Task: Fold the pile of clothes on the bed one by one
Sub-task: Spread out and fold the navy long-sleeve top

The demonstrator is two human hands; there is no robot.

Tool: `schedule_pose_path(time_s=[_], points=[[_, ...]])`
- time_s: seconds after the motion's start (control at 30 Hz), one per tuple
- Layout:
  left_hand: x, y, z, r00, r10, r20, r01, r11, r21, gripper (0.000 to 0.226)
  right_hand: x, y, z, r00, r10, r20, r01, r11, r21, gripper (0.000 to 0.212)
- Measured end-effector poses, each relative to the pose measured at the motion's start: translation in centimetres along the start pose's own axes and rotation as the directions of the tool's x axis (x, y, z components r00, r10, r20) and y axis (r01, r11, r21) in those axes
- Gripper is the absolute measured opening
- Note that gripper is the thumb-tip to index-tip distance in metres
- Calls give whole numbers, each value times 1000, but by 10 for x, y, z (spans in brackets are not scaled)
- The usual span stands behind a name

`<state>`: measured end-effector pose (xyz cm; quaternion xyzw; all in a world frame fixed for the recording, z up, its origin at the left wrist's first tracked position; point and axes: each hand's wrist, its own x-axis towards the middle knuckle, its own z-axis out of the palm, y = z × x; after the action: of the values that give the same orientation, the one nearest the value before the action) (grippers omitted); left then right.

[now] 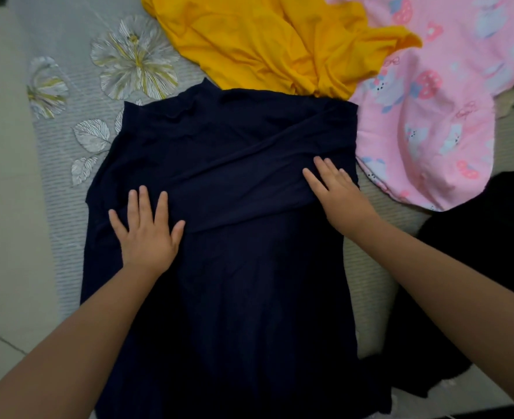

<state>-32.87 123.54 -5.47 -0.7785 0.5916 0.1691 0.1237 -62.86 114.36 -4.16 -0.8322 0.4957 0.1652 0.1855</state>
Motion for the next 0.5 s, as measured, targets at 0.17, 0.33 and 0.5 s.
schedule_pose_path(time_s=[0.17,0.33,0.5], points=[[-9,8,-6,999,12,-42,-11,1000,17,59,-12,19,-1,997,42,72,-34,994,-106,61],[0,10,-1,1000,-15,-11,15,1000,10,62,-11,0,-3,957,231,175,-193,958,-211,65],[-4,-4,-1,998,54,-31,-55,997,-47,82,-8,-56,-3,969,157,-192,-154,988,32,71]])
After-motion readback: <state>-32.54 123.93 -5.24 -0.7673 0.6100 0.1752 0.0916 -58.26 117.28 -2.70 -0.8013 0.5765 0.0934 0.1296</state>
